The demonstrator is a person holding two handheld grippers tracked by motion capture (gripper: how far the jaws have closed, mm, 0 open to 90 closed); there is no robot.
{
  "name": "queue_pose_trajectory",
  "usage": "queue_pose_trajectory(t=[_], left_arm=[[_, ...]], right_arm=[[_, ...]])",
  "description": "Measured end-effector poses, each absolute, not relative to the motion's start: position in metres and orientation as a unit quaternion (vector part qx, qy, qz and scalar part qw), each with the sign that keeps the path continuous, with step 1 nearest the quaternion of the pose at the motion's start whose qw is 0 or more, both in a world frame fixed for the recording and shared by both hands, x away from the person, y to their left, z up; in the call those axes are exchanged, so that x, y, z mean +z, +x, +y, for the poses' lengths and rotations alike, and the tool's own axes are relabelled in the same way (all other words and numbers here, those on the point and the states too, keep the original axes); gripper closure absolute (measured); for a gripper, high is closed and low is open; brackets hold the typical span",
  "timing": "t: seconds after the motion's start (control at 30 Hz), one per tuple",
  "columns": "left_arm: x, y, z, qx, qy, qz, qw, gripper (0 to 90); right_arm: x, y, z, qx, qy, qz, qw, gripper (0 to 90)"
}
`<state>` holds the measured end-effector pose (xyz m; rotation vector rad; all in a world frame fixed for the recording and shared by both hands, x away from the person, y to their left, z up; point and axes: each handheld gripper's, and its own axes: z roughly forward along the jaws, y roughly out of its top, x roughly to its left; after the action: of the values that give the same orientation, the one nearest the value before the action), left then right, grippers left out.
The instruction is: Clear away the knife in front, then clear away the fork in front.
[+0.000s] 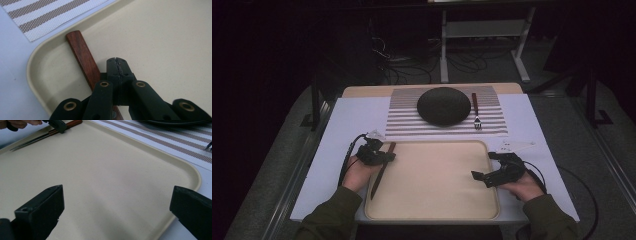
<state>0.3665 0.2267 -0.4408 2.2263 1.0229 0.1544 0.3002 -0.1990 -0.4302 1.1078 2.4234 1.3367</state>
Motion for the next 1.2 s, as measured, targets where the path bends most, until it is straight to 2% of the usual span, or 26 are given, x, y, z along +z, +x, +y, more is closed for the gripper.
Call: queue_pose_trajectory(t=[0.53,0.97,1.1,1.2], left_arm=[[-0.437,0.363,0.238,0.068,0.846,0.397,0.348,88.5],[-0.423,0.349,0.256,0.07,0.851,0.353,0.384,54.4],[-0.421,0.34,0.263,0.085,0.854,0.33,0.393,42.7],[-0.42,0.333,0.267,0.087,0.854,0.318,0.402,36.8]], right_arm=[[-0.43,0.3,-0.199,0.447,0.369,0.811,0.08,0.0],[-0.433,0.301,-0.202,0.44,0.383,0.808,0.077,0.0],[-0.434,0.3,-0.202,0.434,0.388,0.809,0.082,0.0],[-0.434,0.302,-0.201,0.432,0.388,0.809,0.083,0.0]])
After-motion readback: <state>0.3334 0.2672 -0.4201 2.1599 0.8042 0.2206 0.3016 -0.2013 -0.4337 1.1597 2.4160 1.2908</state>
